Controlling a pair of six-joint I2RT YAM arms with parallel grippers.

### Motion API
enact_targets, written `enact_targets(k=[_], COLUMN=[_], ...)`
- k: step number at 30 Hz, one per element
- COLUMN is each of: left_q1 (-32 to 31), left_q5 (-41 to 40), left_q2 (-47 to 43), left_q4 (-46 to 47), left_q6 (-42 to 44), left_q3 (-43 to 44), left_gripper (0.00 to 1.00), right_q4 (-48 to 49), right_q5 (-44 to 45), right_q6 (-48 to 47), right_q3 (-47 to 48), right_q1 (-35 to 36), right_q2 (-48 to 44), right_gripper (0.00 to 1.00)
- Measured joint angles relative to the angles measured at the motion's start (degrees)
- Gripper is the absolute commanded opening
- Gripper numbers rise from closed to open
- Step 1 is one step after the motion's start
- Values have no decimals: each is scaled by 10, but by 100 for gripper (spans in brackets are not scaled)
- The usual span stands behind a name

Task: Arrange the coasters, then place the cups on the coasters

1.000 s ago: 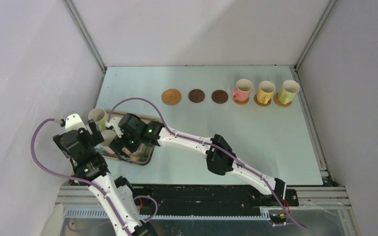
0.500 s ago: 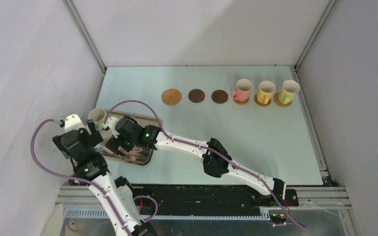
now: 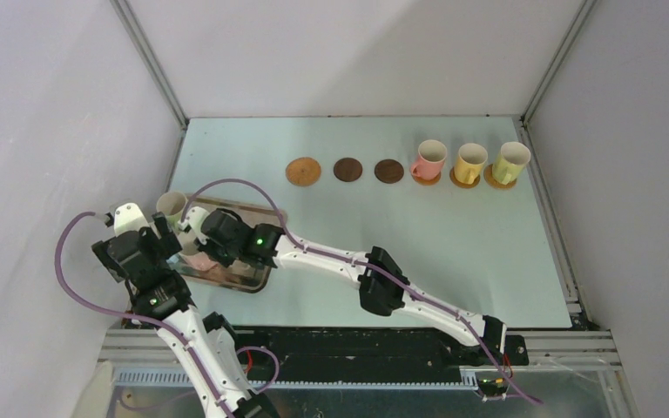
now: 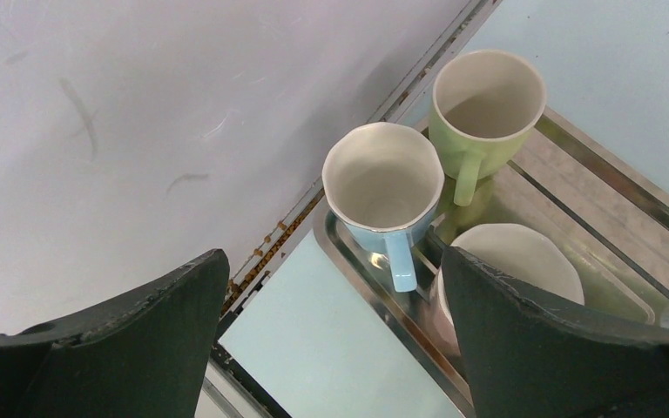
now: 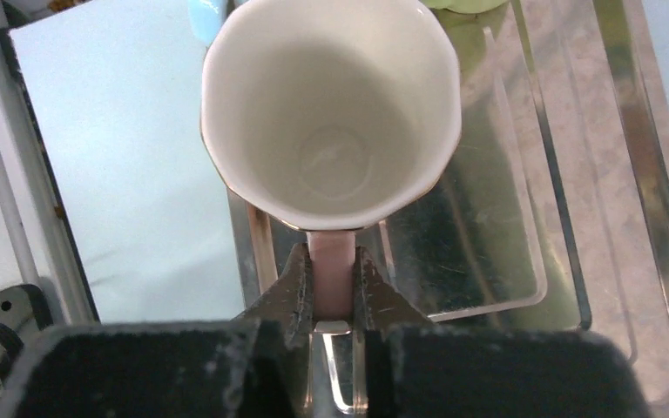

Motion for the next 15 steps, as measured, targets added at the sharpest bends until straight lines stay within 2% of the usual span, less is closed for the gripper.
enact_targets(k=[8,15], left_q1=[0,0], left_q5=[-2,-1], left_q2=[-3,-14], left_q4=[0,0], left_q6=[0,0], left_q3=[-1,-2], left_gripper=[100,100], right_q4=[1,-58], right_q5=[4,-32], right_q6=[-43,-71], right_q3=[-23,-167], right_q1=[1,-37], right_q2=[-14,-138], right_gripper=[0,0])
